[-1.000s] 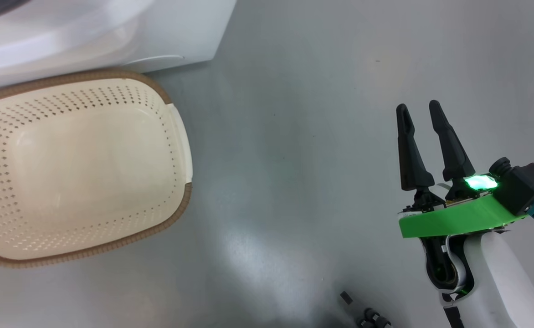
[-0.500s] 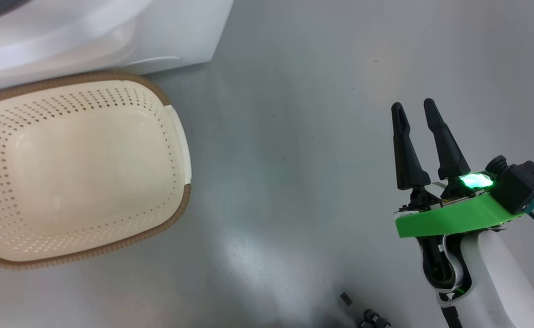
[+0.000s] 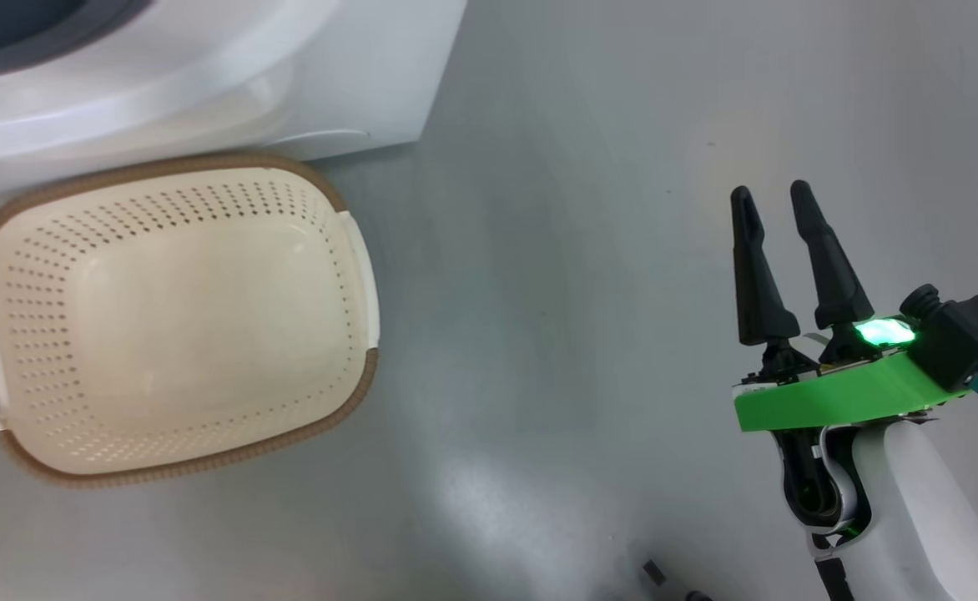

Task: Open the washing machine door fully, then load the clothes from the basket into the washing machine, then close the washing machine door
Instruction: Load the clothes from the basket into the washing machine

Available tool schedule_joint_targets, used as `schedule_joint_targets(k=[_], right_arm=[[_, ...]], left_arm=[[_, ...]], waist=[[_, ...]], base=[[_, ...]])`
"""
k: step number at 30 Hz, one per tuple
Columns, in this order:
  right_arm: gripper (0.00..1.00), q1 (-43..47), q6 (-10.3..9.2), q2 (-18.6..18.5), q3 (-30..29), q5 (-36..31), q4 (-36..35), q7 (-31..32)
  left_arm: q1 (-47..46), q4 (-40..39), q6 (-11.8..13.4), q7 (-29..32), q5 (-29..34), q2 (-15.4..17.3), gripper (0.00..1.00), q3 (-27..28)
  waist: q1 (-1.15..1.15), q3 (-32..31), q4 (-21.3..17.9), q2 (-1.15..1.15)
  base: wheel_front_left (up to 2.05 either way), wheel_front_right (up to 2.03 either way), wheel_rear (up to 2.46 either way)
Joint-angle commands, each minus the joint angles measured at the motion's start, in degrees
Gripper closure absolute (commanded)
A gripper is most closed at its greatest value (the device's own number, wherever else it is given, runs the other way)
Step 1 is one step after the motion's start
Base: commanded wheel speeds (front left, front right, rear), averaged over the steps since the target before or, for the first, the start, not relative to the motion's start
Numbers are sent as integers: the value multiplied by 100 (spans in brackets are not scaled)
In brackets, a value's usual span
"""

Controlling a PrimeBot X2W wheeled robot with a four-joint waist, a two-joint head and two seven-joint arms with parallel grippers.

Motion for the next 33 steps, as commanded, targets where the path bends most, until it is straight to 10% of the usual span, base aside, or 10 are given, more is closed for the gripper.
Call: schedule_joint_targets(k=[1, 33], right_arm=[[0, 155, 31, -35, 97, -78, -111, -28], [0, 1244, 31, -364, -190, -379, 167, -28]], left_arm=[[190, -242, -10, -13, -43, 208, 0, 103], [4352, -2470, -13, -13, -137, -853, 0, 367]], waist=[[0, -97, 86, 0], [0, -2265, 982, 0]], base=[[0, 0, 0], [0, 0, 0]])
